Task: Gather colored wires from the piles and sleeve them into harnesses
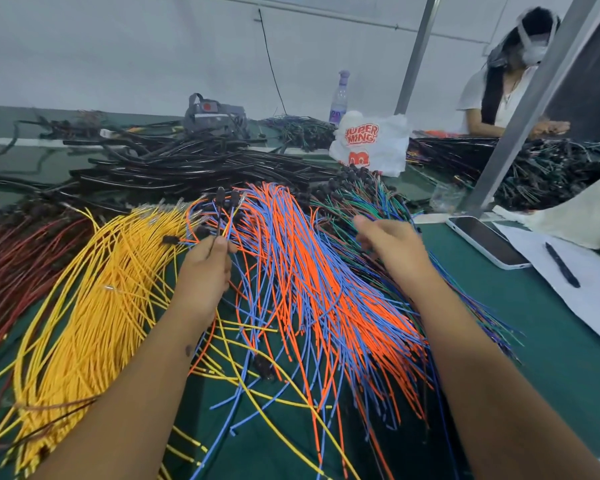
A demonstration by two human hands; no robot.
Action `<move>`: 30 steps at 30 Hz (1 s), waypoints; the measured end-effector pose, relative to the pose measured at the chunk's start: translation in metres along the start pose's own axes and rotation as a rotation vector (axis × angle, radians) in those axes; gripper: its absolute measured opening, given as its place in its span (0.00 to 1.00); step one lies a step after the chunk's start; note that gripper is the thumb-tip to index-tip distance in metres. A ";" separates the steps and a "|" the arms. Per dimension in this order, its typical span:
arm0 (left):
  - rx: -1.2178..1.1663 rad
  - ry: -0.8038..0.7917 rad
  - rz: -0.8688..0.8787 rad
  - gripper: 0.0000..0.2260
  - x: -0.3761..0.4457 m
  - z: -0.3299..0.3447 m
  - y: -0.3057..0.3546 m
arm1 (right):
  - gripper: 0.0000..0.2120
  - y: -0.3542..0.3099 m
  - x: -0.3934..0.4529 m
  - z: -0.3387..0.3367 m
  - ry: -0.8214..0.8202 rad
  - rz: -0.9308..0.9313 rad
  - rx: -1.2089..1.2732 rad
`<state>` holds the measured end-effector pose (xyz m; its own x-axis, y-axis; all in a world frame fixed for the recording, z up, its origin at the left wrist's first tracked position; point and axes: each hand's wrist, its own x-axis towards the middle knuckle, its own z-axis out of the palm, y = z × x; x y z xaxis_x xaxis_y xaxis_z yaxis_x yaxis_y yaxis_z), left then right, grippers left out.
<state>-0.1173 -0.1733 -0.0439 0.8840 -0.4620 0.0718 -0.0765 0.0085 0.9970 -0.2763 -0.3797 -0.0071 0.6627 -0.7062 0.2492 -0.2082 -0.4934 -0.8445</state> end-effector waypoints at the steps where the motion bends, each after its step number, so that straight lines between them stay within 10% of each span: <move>1: 0.000 0.002 -0.001 0.14 0.000 0.000 0.000 | 0.29 -0.003 -0.001 0.003 -0.121 -0.002 -0.063; 6: 0.001 0.014 -0.003 0.14 0.001 0.000 0.000 | 0.07 -0.013 0.000 0.017 -0.268 -0.105 -0.245; 15: -0.025 -0.019 0.000 0.14 0.002 0.000 -0.002 | 0.13 -0.047 0.032 -0.026 -0.016 0.018 -0.184; 25: -0.021 0.003 -0.011 0.14 0.001 -0.001 -0.002 | 0.14 -0.098 0.040 -0.053 0.322 -0.334 0.566; 30: -0.046 -0.017 -0.004 0.14 -0.001 -0.002 0.000 | 0.10 -0.060 0.036 -0.032 -0.016 0.106 -0.011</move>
<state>-0.1172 -0.1714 -0.0438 0.8761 -0.4774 0.0678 -0.0517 0.0468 0.9976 -0.2633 -0.3914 0.0679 0.6476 -0.7468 0.1513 -0.2858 -0.4222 -0.8603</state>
